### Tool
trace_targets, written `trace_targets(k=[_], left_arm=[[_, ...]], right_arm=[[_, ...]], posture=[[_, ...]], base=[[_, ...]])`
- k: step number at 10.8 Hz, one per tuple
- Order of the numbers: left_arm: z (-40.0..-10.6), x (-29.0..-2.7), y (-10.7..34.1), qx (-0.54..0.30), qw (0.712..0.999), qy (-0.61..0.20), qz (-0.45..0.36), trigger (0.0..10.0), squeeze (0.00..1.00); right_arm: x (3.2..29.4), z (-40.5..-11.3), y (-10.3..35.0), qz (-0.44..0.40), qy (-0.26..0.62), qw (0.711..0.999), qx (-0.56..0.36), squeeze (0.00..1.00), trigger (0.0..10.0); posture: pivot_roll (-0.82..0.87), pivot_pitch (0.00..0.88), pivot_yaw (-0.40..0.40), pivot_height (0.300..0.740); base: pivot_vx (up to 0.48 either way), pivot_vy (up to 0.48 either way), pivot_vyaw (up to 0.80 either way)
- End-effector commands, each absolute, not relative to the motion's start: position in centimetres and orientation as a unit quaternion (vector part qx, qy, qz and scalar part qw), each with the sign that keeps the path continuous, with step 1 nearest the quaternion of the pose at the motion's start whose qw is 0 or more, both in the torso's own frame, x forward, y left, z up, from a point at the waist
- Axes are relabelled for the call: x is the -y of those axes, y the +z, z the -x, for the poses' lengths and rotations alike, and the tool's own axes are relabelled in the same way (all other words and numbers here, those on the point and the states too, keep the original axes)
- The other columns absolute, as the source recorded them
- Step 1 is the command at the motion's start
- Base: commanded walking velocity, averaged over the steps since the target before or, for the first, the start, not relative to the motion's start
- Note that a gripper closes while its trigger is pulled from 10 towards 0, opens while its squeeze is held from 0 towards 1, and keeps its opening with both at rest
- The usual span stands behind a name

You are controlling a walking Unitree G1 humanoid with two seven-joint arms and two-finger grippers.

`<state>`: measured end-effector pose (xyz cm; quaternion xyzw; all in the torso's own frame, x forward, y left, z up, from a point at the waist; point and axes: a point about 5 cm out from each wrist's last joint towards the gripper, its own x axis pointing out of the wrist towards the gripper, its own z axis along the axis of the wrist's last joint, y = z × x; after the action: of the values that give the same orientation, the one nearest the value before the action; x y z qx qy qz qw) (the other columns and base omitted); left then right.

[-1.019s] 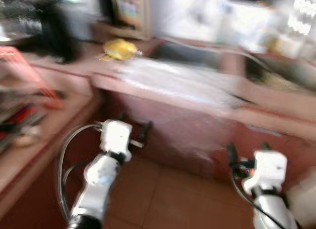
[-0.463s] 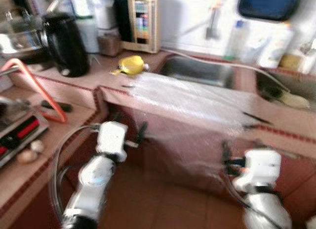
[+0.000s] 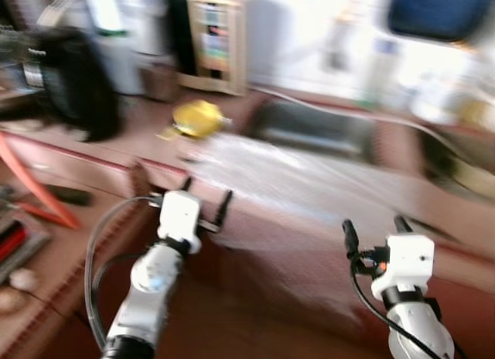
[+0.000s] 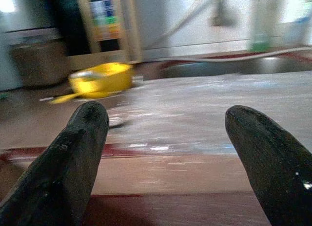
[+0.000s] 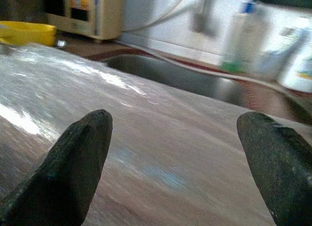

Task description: Kitchen organization

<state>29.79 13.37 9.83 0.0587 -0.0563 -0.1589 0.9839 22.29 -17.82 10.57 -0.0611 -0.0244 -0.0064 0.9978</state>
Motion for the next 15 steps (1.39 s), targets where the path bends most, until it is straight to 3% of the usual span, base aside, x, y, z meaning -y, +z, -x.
trace_targets(k=[1,5,7,15], left_arm=[[-29.9,-13.4,9.9,0.055,0.984,-0.160,-0.063,10.0,0.00],[-29.7,-13.3,9.8,0.055,0.984,-0.161,-0.060,10.0,0.00],[-29.6,-13.4,9.8,0.056,0.984,-0.158,-0.063,10.0,0.00],[-29.1,-14.0,10.4,0.067,0.987,-0.131,-0.062,10.0,0.00]], right_arm=[[17.6,-22.3,10.8,0.061,-0.001,0.998,0.029,0.00,10.0],[17.6,-22.1,10.7,0.065,0.002,0.998,0.027,0.00,10.0],[16.6,-22.1,11.3,0.119,0.037,0.991,0.046,0.00,10.0],[16.4,-21.7,11.0,0.123,0.042,0.991,0.039,0.00,10.0]], posture=[[0.05,0.000,-0.009,0.740],[0.04,0.000,-0.012,0.740],[0.04,0.000,-0.015,0.740],[0.05,0.000,-0.022,0.740]], base=[[0.472,0.000,0.00],[0.439,0.000,0.00],[0.345,0.000,0.00],[0.000,0.000,0.00]])
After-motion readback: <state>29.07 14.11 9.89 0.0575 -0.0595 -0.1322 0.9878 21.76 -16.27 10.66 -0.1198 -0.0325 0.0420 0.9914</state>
